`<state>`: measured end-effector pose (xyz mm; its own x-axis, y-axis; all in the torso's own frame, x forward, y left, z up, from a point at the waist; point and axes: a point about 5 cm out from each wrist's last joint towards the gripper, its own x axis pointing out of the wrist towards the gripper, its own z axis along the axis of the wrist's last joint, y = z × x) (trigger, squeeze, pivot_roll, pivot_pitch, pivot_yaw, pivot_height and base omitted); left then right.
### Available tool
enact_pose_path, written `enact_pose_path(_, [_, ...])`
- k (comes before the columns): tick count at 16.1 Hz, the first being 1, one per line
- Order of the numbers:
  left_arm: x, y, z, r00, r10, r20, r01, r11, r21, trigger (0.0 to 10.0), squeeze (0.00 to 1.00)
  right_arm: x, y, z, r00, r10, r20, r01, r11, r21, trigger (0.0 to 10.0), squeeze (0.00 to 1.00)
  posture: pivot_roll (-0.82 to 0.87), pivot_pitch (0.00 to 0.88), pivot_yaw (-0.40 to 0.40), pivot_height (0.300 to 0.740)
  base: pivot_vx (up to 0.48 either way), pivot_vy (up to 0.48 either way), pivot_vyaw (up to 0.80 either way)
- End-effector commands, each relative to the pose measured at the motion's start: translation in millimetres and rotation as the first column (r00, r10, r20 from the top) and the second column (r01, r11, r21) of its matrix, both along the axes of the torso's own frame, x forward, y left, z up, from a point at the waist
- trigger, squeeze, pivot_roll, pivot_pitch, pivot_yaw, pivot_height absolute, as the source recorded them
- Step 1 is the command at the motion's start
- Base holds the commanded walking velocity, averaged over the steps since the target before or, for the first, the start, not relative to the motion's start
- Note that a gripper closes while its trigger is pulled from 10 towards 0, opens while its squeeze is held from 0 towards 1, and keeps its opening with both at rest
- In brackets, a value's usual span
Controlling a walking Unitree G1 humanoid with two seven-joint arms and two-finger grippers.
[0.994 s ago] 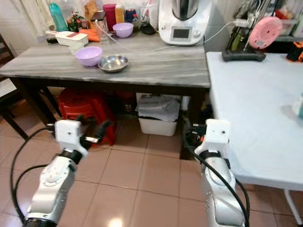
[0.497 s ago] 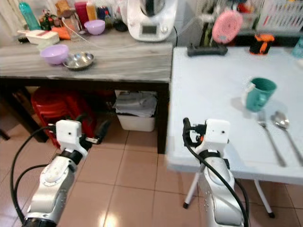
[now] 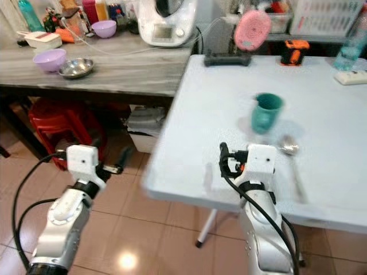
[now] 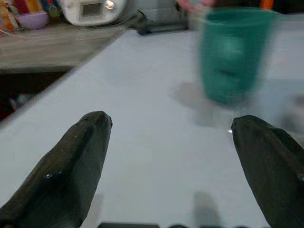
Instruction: Setting the table
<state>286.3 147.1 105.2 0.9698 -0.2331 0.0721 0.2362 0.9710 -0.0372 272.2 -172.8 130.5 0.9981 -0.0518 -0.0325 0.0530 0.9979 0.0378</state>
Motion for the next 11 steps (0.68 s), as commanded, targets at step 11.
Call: enact_pose_path(11, [-9.5, -11.8, -8, 0.965, -0.259, -0.045, 0.259, 0.966, -0.008, 10.0, 0.00, 10.0, -15.5, -7, 0.992, -0.081, -0.092, 0.075, 0.995, -0.069, 10.0, 0.00, -0.15, 0.056, 0.076, 0.740, 0.000, 0.000, 0.00])
